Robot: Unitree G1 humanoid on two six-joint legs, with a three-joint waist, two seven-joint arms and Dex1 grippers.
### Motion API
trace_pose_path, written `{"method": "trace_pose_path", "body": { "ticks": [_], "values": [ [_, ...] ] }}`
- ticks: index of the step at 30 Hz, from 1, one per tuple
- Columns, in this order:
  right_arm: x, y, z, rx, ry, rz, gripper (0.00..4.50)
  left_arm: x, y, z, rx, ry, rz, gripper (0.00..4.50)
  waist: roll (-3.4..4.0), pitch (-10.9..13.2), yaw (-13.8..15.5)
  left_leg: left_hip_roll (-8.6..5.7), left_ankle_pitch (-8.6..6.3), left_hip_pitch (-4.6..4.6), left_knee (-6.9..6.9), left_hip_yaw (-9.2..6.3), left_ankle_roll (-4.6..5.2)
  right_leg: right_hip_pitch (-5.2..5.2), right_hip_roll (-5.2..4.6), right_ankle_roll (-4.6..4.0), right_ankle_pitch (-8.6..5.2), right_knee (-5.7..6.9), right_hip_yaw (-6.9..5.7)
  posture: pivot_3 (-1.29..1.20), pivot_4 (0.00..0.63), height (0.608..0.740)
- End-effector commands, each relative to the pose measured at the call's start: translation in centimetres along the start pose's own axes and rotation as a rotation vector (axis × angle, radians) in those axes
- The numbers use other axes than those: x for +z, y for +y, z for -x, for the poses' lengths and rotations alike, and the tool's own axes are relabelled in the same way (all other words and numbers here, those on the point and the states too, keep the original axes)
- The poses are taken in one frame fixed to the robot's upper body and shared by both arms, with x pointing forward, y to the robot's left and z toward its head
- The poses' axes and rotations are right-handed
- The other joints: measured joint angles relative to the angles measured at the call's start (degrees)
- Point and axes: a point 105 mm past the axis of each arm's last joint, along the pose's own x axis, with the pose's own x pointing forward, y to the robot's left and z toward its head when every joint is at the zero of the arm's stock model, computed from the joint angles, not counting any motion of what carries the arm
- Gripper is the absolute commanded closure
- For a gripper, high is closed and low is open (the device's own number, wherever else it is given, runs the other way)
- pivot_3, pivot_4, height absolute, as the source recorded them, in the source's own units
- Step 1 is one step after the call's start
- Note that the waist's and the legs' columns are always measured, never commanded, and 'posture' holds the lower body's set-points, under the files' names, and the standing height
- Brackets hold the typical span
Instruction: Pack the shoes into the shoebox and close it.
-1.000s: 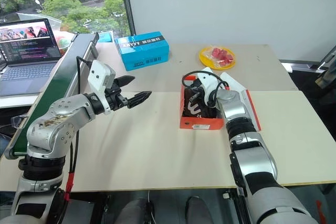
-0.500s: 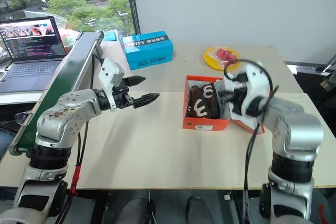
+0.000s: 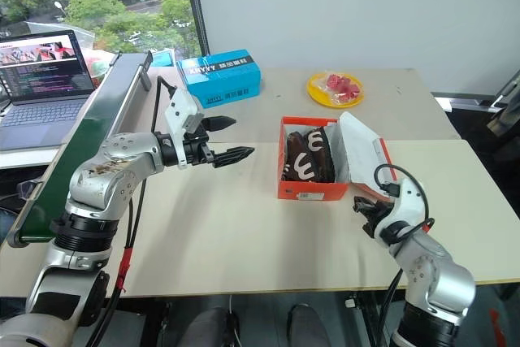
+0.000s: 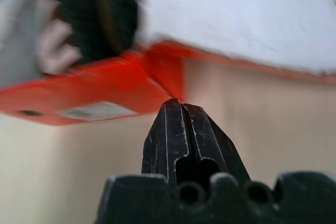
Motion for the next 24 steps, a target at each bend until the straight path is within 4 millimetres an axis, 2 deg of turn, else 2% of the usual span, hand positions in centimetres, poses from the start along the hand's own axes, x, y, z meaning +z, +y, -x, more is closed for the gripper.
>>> {"method": "trace_pose_path", "body": {
  "ticks": [1, 3, 8, 10, 14, 16, 19, 24],
  "values": [
    [0.1, -1.4, -1.4, -0.05, -0.02, 0.091, 4.48, 1.9, 0.2, 0.6, 0.013, -0.038, -0.066, 0.0, 0.0, 0.0, 0.0, -0.01, 0.0, 0.0, 0.0, 0.02, 0.0, -0.01, -0.01, 0.0, 0.0, 0.01, 0.01, 0.0, 0.15, 0.74],
    [-0.1, -2.5, -2.1, -0.074, -0.022, 0.101, 4.48, 2.0, 0.3, 0.8, 0.019, -0.032, -0.074, 0.0, 0.0, 0.0, 0.0, -0.02, 0.0, 0.01, 0.0, 0.03, 0.0, 0.0, -0.03, 0.01, 0.0, 0.0, 0.01, 0.0, 0.15, 0.74],
    [1.7, -5.2, -2.7, -0.214, -0.135, 0.155, 4.48, 2.0, 0.6, 1.4, 0.043, -0.025, -0.087, 0.0, 0.0, 0.0, 0.0, -0.01, 0.0, 0.05, 0.0, 0.04, 0.0, 0.02, -0.03, 0.01, 0.0, 0.0, 0.03, 0.0, 0.15, 0.74],
    [2.6, -5.5, -2.6, -0.236, -0.194, 0.155, 4.48, 2.2, 0.8, 1.4, 0.061, -0.033, -0.093, 0.0, 0.0, 0.0, 0.0, 0.0, 0.0, 0.04, -0.01, 0.03, 0.0, 0.02, -0.02, 0.01, -0.01, 0.0, 0.03, 0.0, 0.15, 0.74],
    [5.5, -4.6, -1.9, -0.211, -0.352, 0.161, 4.48, 2.2, 0.9, 1.4, 0.073, -0.036, -0.092, 0.0, 0.0, 0.0, 0.0, 0.0, 0.0, 0.0, -0.01, 0.04, 0.0, 0.01, -0.04, 0.02, -0.01, 0.0, 0.04, 0.0, 0.15, 0.74],
    [7.4, -3.8, -1.4, -0.193, -0.437, 0.191, 4.48, 2.2, 0.9, 1.4, 0.074, -0.035, -0.095, 0.0, 0.0, 0.0, 0.0, 0.0, 0.0, 0.02, 0.0, 0.04, 0.0, 0.02, -0.04, 0.02, 0.0, 0.01, 0.06, 0.0, 0.15, 0.74],
    [9.6, -1.2, -1.2, -0.092, -0.5, 0.275, 4.48, 2.2, 1.0, 1.4, 0.076, -0.033, -0.099, 0.0, 0.01, 0.0, -0.3, 0.01, 0.0, 0.07, -0.01, 0.06, 0.0, 0.01, -0.02, 0.01, -0.01, 0.04, 0.1, 0.0, 0.15, 0.74],
    [8.5, 6.6, -1.1, 0.291, -0.385, 0.476, 4.48, 2.3, 0.9, 1.2, 0.059, -0.028, -0.111, 0.0, 0.01, 0.0, -0.4, 0.06, 0.0, 0.08, -0.03, 0.05, 0.0, 0.01, 0.03, 0.01, -0.01, 0.04, 0.12, 0.0, 0.15, 0.74]
  ]
}}
